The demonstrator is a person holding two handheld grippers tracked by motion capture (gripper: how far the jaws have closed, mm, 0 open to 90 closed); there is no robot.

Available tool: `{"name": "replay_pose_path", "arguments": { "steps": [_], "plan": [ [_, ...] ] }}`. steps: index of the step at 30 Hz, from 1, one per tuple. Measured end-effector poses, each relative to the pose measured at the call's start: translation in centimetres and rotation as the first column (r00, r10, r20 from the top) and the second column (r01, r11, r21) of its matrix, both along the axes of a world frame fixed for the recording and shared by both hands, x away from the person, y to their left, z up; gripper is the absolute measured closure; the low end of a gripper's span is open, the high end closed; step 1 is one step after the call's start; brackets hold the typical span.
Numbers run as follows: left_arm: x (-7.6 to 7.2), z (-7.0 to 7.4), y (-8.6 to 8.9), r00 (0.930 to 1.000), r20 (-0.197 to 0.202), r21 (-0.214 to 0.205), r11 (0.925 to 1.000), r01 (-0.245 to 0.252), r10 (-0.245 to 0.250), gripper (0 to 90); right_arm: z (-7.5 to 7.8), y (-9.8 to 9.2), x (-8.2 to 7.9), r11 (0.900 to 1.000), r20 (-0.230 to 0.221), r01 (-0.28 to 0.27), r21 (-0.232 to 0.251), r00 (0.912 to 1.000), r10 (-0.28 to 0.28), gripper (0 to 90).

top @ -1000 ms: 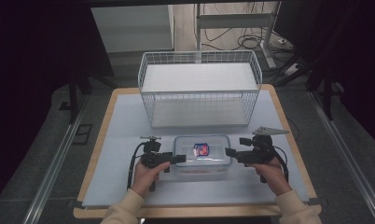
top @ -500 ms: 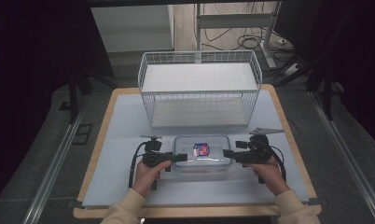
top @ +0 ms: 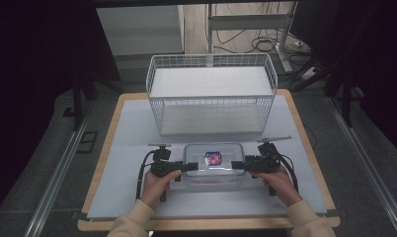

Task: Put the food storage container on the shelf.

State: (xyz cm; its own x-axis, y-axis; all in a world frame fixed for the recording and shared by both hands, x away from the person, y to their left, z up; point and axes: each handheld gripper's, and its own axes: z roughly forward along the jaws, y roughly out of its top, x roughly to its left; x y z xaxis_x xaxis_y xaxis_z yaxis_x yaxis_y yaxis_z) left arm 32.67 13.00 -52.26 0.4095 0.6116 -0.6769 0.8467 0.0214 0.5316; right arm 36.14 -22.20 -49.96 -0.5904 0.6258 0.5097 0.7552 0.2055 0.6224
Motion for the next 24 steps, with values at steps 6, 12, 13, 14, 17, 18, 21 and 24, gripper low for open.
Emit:
{"name": "replay_pose_path", "arguments": {
  "steps": [6,12,13,14,17,18,21,24],
  "plan": [
    [0.0,0.0,-0.1,1.0,0.0,0.001,1.0,-0.007,0.007,22.0,-0.4,-0.3,0.4,0.9988,-0.055,0.005,0.049,0.9985,-0.002,23.9],
    [-0.3,0.2,-0.1,0.9999,0.013,0.01,0.9999,-0.008,0.007,23.3,-0.4,-0.9,0.4,0.9965,-0.068,0.011,0.082,0.9977,-0.006,30.1],
    [-0.4,0.3,-0.1,0.9998,0.02,0.012,0.9999,-0.01,0.01,23.7,-0.4,-0.9,0.4,0.9965,-0.062,0.01,0.083,0.9981,-0.004,30.9],
    [-0.6,0.4,-0.1,0.9997,0.023,0.014,0.9998,-0.013,0.013,24.3,-0.3,-1.0,0.3,0.9965,-0.059,0.008,0.084,0.9983,-0.003,31.8],
    [-1.0,0.6,0.0,0.999,0.041,0.015,0.9997,-0.02,0.02,26.9,-0.1,-1.1,0.0,0.9963,-0.047,0.007,0.086,0.9989,-0.003,35.0],
    [-1.2,0.6,0.0,0.9986,0.048,0.018,0.9996,-0.022,0.021,27.6,0.0,-1.2,-0.1,0.9962,-0.041,0.005,0.087,0.9991,-0.001,36.1],
    [-1.7,0.8,0.0,0.9975,0.065,0.021,0.9994,-0.029,0.027,29.9,0.2,-1.4,-0.5,0.9957,-0.03,0.005,0.093,0.9996,-0.002,39.0],
    [-2.2,0.9,0.2,0.9961,0.083,0.018,0.9993,-0.031,0.03,32.7,0.4,-1.5,-0.9,0.9957,-0.011,0.002,0.093,0.9999,-0.001,41.6]
  ]
}}
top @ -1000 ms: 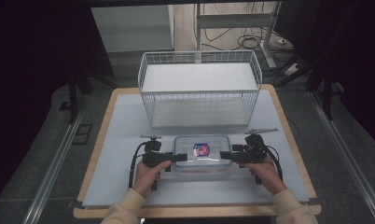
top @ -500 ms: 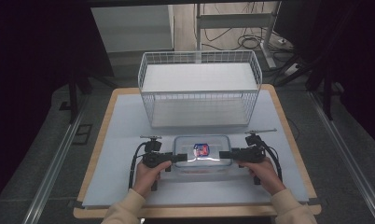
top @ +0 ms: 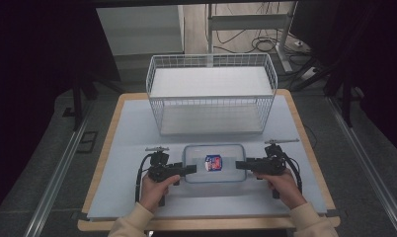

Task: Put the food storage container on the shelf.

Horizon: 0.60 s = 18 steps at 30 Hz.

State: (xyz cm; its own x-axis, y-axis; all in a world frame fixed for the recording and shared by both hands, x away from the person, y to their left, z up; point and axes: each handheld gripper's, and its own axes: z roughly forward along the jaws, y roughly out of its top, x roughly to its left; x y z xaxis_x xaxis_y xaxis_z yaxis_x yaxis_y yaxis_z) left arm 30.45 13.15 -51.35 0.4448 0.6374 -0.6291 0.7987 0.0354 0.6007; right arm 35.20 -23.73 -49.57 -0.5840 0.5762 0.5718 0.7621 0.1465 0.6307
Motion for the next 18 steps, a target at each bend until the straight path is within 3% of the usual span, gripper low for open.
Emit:
{"name": "replay_pose_path", "arguments": {
  "steps": [6,11,18],
  "plan": [
    [-1.3,0.2,0.0,0.9991,0.04,0.004,0.9999,-0.015,0.015,37.2,0.4,-0.3,-1.1,1.0,0.034,-0.001,0.002,0.9994,0.001,46.2],
    [-1.8,0.3,0.1,0.9986,0.051,-0.001,0.9998,-0.017,0.017,39.4,0.5,-0.4,-1.7,1.0,0.055,-0.003,0.003,0.9985,0.003,47.7],
    [-2.4,0.4,0.0,0.9974,0.068,0.006,0.9997,-0.024,0.024,40.6,0.5,-0.6,-1.9,0.9999,0.055,-0.002,0.017,0.9985,0.002,49.3]
  ]
}}
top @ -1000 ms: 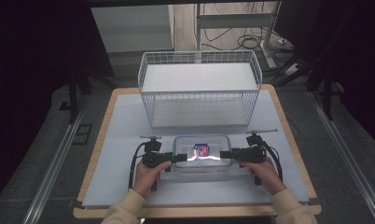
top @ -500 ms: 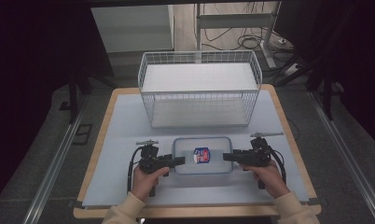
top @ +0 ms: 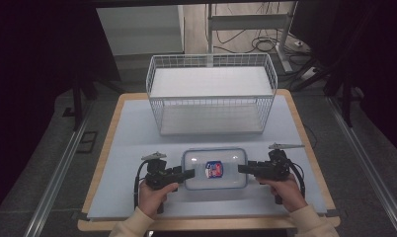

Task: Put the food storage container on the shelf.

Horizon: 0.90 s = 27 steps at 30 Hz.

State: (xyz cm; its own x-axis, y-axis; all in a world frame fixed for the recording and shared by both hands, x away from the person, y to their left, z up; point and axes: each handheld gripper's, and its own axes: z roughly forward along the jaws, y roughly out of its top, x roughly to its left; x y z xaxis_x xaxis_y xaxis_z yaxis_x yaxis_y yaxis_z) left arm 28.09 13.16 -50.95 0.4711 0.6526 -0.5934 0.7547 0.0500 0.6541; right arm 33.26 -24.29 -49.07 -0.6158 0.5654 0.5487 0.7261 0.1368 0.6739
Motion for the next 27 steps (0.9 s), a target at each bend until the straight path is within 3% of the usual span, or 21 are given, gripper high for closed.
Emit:
{"name": "replay_pose_path", "arguments": {
  "steps": [8,27],
  "plan": [
    [-0.5,0.3,0.0,0.9997,0.023,0.005,1.0,-0.007,0.006,42.8,0.1,-0.1,-0.4,0.9998,-0.009,0.012,0.016,0.9999,-0.012,50.4],
    [-1.1,1.8,-0.1,0.9966,0.08,0.016,0.9997,-0.017,0.016,44.0,1.2,-0.2,-0.8,0.9995,0.041,0.014,0.028,0.999,-0.016,50.2]
  ]
}}
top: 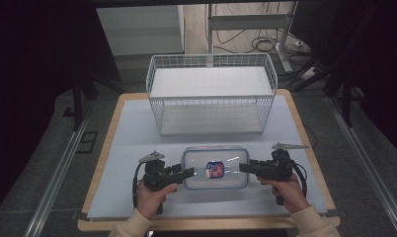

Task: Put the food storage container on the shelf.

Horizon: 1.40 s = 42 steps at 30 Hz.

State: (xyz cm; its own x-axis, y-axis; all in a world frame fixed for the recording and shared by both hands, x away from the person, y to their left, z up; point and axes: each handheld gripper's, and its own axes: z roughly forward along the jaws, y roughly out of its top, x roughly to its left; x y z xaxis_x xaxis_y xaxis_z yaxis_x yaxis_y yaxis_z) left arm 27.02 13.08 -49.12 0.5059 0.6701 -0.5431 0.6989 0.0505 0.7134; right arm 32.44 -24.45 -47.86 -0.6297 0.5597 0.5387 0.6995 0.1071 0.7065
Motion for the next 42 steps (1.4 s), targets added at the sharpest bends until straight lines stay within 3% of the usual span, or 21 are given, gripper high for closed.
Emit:
{"name": "replay_pose_path", "arguments": {
  "steps": [15,32,42],
  "plan": [
    [0.2,1.6,0.0,0.9994,0.034,-0.01,0.9999,0.006,-0.006,43.9,2.1,-0.1,-0.2,1.0,0.066,-0.001,-0.001,0.9978,0.001,50.7],
    [2.1,4.8,-0.1,0.9969,0.078,0.006,0.9999,0.01,-0.011,43.1,4.8,-0.3,1.0,0.9997,0.106,0.014,0.02,0.9942,-0.016,51.1],
    [2.6,6.7,0.3,0.9942,0.107,-0.009,0.9999,0.011,-0.01,43.2,6.9,-0.2,1.3,0.9989,0.136,0.018,0.043,0.9904,-0.023,52.6]
  ]
}}
